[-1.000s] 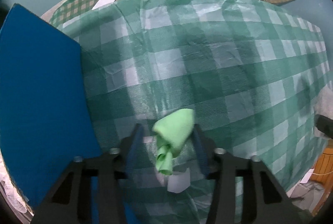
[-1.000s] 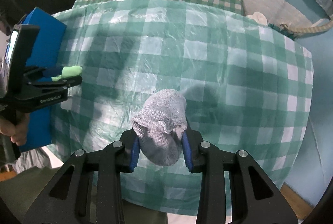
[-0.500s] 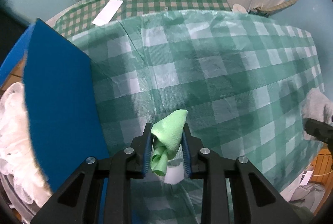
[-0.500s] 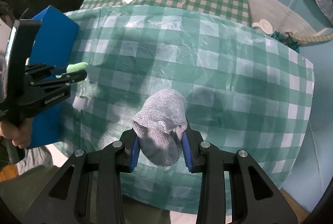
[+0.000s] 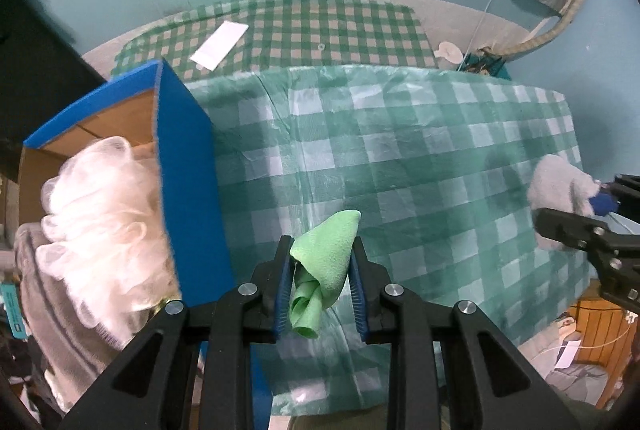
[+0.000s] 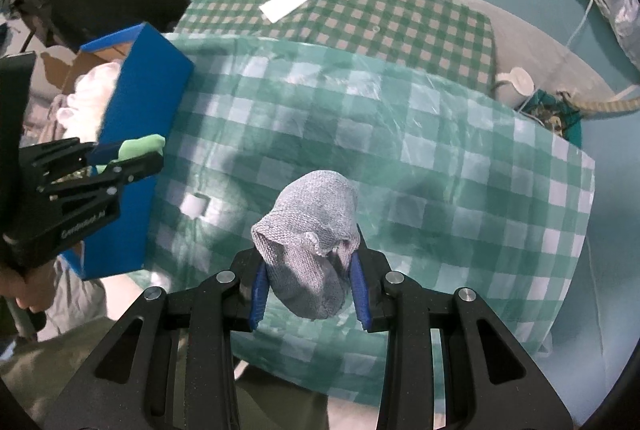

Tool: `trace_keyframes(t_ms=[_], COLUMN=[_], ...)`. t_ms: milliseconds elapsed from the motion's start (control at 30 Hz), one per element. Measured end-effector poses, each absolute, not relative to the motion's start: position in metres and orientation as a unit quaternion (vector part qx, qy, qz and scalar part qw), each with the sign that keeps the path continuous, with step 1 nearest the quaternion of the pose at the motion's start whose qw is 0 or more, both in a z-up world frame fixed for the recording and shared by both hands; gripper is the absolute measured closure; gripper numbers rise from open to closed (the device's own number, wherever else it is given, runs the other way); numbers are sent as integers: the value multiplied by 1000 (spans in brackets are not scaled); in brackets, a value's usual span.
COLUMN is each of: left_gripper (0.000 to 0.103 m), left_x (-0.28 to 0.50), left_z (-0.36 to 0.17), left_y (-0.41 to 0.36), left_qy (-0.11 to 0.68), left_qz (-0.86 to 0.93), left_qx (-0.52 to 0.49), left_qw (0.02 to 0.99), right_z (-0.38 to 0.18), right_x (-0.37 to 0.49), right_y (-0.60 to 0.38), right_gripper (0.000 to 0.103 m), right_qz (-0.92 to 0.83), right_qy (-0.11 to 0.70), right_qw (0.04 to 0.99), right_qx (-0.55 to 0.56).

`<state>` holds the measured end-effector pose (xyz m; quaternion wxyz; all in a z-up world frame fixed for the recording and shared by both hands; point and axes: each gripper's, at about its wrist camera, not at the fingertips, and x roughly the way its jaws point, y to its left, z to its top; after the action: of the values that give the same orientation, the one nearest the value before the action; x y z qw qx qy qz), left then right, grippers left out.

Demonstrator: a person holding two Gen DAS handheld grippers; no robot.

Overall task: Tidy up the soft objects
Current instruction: 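Grasp the green rubber toy with the left tool while the right tool grasps the grey sock, then carry the green toy and grey sock over the box with both tools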

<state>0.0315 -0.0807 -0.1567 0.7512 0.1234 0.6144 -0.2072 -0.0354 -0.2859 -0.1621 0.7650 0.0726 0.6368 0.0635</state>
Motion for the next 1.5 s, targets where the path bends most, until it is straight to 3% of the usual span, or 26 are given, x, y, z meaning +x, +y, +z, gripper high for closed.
trace_keyframes(t_ms=[633,1500], left_gripper=[77,77], left_x=[18,8], left_z=[-99,-114], left_y=[-7,112], left_qy=[599,607], left_qz=[-151,-15], left_qx=[34,-17], left_qw=[785,794], right_z=[-121,-116], right_x=[-19,9], right_y=[-222,-71], right_gripper=[69,69], right_qz=[136,270], right_qy=[611,605], right_qw=[779,748], right_qx=[40,-42])
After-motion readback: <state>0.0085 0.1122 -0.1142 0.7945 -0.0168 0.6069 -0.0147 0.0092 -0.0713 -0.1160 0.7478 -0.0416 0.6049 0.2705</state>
